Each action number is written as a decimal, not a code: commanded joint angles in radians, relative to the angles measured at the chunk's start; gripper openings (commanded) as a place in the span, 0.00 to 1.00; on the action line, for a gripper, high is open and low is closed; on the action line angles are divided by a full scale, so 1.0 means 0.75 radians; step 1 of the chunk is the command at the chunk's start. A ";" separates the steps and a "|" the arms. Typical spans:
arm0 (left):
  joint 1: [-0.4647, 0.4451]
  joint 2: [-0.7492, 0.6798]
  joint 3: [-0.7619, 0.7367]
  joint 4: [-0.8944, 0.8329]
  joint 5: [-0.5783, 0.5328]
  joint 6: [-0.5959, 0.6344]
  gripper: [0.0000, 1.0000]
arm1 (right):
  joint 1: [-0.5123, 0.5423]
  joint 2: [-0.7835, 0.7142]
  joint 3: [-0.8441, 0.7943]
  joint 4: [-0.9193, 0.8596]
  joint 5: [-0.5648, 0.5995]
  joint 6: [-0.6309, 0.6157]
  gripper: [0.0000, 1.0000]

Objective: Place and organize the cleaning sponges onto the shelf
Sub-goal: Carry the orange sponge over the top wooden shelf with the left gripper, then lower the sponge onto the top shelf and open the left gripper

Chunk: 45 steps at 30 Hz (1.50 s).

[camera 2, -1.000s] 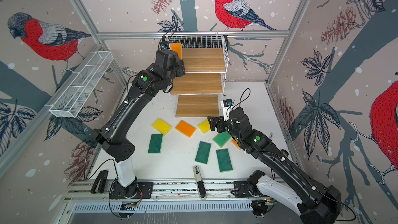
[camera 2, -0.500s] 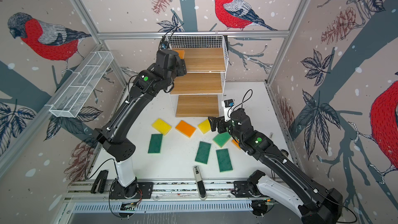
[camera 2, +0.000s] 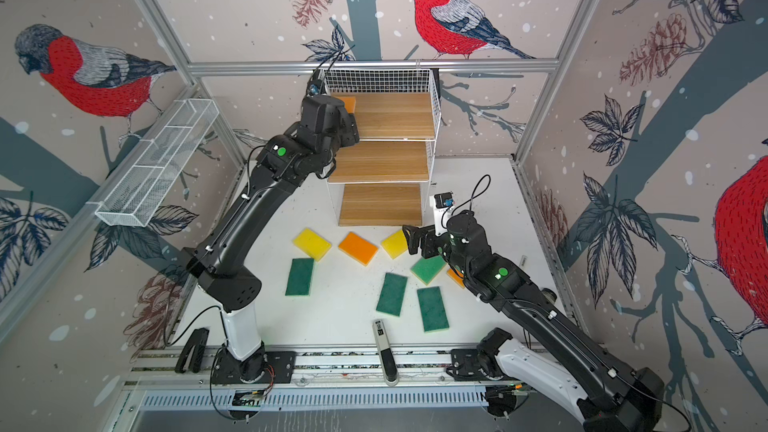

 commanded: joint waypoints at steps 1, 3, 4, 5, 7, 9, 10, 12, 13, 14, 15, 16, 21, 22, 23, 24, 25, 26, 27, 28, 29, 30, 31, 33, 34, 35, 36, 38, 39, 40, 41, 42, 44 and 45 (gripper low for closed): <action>-0.003 0.000 0.001 -0.037 -0.002 -0.025 0.74 | 0.002 -0.011 -0.005 0.020 -0.004 0.017 1.00; -0.003 0.000 0.001 -0.036 0.000 -0.028 0.75 | 0.001 -0.018 -0.004 0.015 -0.003 0.016 0.99; -0.004 0.000 0.001 -0.035 0.007 -0.027 0.76 | 0.000 -0.020 -0.006 0.013 -0.001 0.019 0.99; -0.003 0.000 0.001 -0.034 0.013 -0.031 0.77 | 0.002 -0.023 -0.006 0.013 0.000 0.020 1.00; -0.005 -0.003 0.003 -0.030 0.018 -0.036 0.79 | 0.002 -0.034 -0.010 0.011 -0.001 0.025 1.00; -0.006 -0.011 0.003 -0.030 0.011 -0.040 0.80 | 0.001 -0.042 -0.011 0.009 -0.003 0.028 1.00; -0.007 -0.017 0.002 -0.030 0.008 -0.042 0.80 | 0.002 -0.047 -0.011 0.008 -0.002 0.030 0.99; -0.012 -0.031 0.001 -0.028 0.008 -0.044 0.80 | 0.002 -0.054 -0.011 0.005 -0.003 0.037 1.00; -0.015 -0.039 0.001 -0.026 0.008 -0.045 0.80 | 0.001 -0.058 -0.012 0.004 -0.003 0.039 1.00; -0.019 -0.046 0.001 -0.026 0.008 -0.045 0.80 | 0.002 -0.063 -0.013 0.003 -0.002 0.043 1.00; -0.022 -0.054 0.001 -0.024 0.008 -0.045 0.80 | 0.001 -0.065 -0.014 0.004 -0.003 0.045 1.00; -0.029 -0.066 -0.001 -0.022 0.005 -0.043 0.80 | 0.002 -0.070 -0.015 0.003 -0.004 0.047 1.00; -0.055 -0.112 -0.013 -0.018 -0.002 -0.040 0.80 | 0.002 -0.085 -0.016 -0.005 -0.007 0.062 0.99; -0.058 -0.126 -0.025 -0.012 0.005 -0.040 0.79 | 0.002 -0.087 -0.017 -0.007 -0.006 0.065 1.00; -0.062 -0.141 -0.041 -0.001 0.008 -0.038 0.78 | 0.002 -0.092 -0.019 -0.008 -0.006 0.067 1.00; -0.064 -0.156 -0.061 0.007 0.014 -0.038 0.76 | 0.002 -0.094 -0.019 -0.009 -0.007 0.069 1.00; -0.067 -0.173 -0.085 0.021 0.024 -0.038 0.74 | 0.001 -0.096 -0.018 -0.011 -0.008 0.072 1.00; -0.066 -0.195 -0.115 0.040 0.041 -0.035 0.71 | 0.002 -0.099 -0.017 -0.013 -0.006 0.074 1.00; -0.066 -0.214 -0.145 0.058 0.060 -0.032 0.69 | 0.002 -0.100 -0.016 -0.016 -0.006 0.076 1.00; -0.066 -0.237 -0.179 0.086 0.087 -0.028 0.67 | 0.002 -0.102 -0.015 -0.017 -0.008 0.077 1.00; -0.066 -0.261 -0.214 0.111 0.111 -0.022 0.66 | 0.004 -0.104 -0.015 -0.018 -0.008 0.080 1.00; -0.065 -0.279 -0.241 0.130 0.135 -0.018 0.64 | 0.004 -0.105 -0.014 -0.019 -0.008 0.082 1.00; -0.064 -0.297 -0.270 0.150 0.153 -0.013 0.62 | 0.004 -0.107 -0.015 -0.020 -0.006 0.083 1.00; -0.058 -0.325 -0.312 0.179 0.189 0.000 0.57 | 0.003 -0.112 -0.014 -0.020 -0.007 0.085 1.00; -0.053 -0.340 -0.340 0.198 0.207 0.005 0.54 | 0.004 -0.112 -0.015 -0.019 -0.007 0.084 0.99; -0.044 -0.351 -0.360 0.217 0.228 0.006 0.50 | 0.004 -0.112 -0.015 -0.020 -0.006 0.084 1.00; -0.035 -0.357 -0.379 0.230 0.245 0.007 0.46 | 0.004 -0.111 -0.014 -0.018 -0.007 0.084 1.00; -0.014 -0.362 -0.401 0.251 0.298 0.003 0.38 | 0.004 -0.112 -0.015 -0.017 -0.007 0.084 1.00; -0.005 -0.361 -0.403 0.257 0.318 0.002 0.37 | 0.004 -0.111 -0.015 -0.017 -0.006 0.084 0.99; 0.003 -0.355 -0.406 0.265 0.341 0.000 0.34 | 0.004 -0.112 -0.014 -0.017 -0.006 0.085 1.00; 0.010 -0.349 -0.403 0.269 0.362 0.001 0.32 | 0.005 -0.112 -0.015 -0.017 -0.004 0.083 1.00; 0.014 -0.342 -0.400 0.273 0.375 0.003 0.31 | 0.004 -0.113 -0.015 -0.017 -0.003 0.082 1.00; 0.021 -0.317 -0.378 0.269 0.399 0.005 0.28 | 0.005 -0.112 -0.017 -0.015 0.001 0.075 1.00; 0.020 -0.307 -0.362 0.263 0.404 0.005 0.27 | 0.004 -0.112 -0.017 -0.013 0.004 0.075 1.00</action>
